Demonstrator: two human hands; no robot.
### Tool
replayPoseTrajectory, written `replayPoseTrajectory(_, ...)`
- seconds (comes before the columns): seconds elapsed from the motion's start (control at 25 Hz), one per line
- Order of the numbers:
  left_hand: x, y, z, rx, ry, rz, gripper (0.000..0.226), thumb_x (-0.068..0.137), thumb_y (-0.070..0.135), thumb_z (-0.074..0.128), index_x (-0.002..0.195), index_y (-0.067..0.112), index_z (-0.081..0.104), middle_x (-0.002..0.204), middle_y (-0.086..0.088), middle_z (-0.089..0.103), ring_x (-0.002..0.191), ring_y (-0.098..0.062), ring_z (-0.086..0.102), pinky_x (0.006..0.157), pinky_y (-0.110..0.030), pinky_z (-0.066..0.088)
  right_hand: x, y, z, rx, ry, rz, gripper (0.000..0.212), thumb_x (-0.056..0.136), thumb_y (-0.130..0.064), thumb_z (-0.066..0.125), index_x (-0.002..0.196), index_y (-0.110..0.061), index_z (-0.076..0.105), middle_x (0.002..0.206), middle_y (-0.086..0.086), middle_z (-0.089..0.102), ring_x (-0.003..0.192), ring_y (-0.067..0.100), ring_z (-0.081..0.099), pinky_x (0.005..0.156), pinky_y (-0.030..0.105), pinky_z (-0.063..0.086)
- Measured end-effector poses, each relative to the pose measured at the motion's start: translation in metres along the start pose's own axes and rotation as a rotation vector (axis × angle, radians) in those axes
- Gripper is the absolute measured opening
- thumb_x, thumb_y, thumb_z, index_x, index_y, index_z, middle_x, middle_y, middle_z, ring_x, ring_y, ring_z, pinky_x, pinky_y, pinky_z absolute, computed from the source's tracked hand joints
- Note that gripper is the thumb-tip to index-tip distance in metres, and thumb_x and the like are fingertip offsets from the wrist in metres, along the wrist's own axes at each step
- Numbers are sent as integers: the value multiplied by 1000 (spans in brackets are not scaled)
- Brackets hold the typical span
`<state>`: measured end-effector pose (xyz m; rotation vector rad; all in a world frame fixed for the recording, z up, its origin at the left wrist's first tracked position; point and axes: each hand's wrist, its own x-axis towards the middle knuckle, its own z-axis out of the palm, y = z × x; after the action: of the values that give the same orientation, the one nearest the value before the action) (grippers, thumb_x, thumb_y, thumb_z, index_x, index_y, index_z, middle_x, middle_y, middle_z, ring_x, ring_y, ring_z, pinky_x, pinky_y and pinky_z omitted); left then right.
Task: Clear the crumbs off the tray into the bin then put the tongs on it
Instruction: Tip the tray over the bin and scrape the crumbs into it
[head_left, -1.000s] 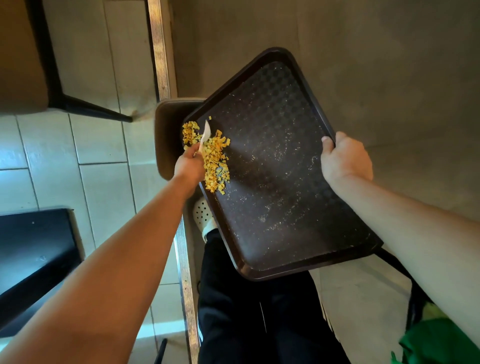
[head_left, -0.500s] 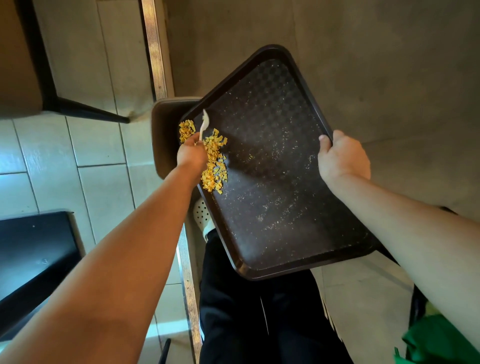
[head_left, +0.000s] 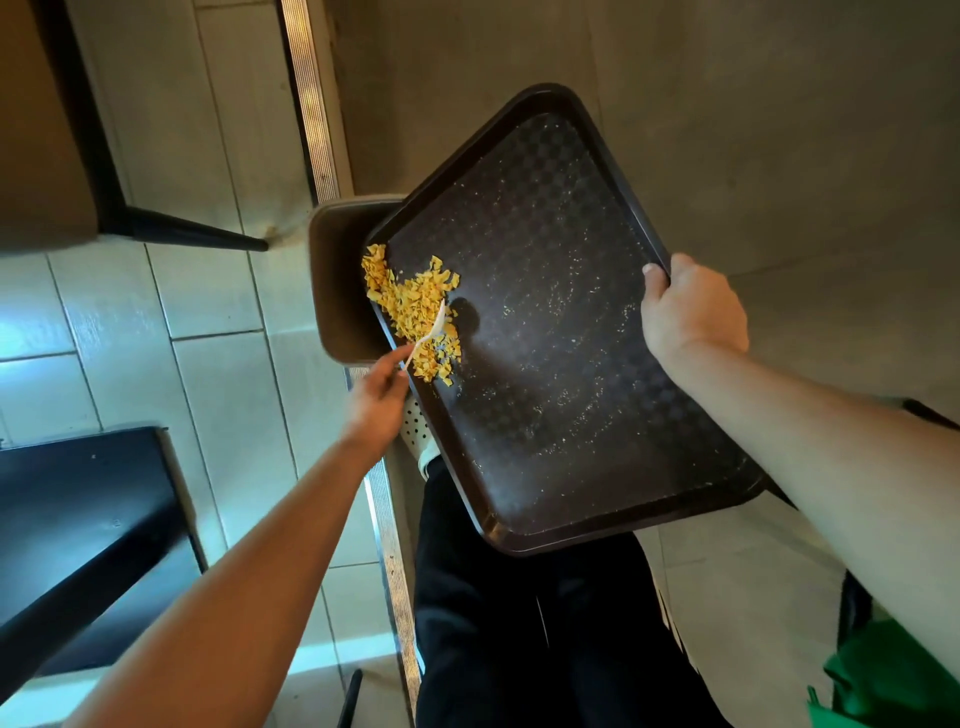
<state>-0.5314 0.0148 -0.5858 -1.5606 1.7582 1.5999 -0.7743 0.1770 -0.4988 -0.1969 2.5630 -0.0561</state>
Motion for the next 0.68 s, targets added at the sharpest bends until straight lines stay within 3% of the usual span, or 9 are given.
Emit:
replayPoseTrajectory(0.12, 2, 1, -2, 76, 49, -11, 37, 100, 10, 37, 133, 18, 50, 68, 7, 46, 55, -6, 38, 51, -18, 33, 1, 0, 2, 1, -2, 0, 26, 100, -33, 34, 85, -13, 42, 98, 22, 60, 90, 40, 54, 66, 35, 33)
replayPoseTrajectory(0.24, 17, 10, -11, 83, 59, -36, 38, 100, 12, 35, 135, 19, 47, 67, 2, 45, 50, -10, 35, 46, -22, 31, 3, 1, 3, 5, 1, -2, 27, 99, -33, 35, 85, -13, 42, 99, 23, 59, 90, 41, 54, 67, 36, 34)
replayPoseTrajectory(0.52, 32, 23, -25, 53, 124, -20, 38, 98, 9, 37, 131, 22, 51, 72, 7, 51, 54, -7, 39, 39, -9, 32, 0, -2, 5, -3, -11, 2, 27, 99, -34, 35, 84, -13, 42, 96, 21, 60, 89, 40, 55, 67, 38, 36)
replayPoseTrajectory(0.68, 24, 13, -22, 122, 92, -78, 38, 99, 13, 38, 134, 24, 48, 77, -1, 52, 50, -11, 37, 35, -11, 31, 0, -2, 5, -1, -13, 18, 28, 99, -35, 35, 83, -13, 41, 95, 21, 60, 88, 40, 54, 66, 36, 35)
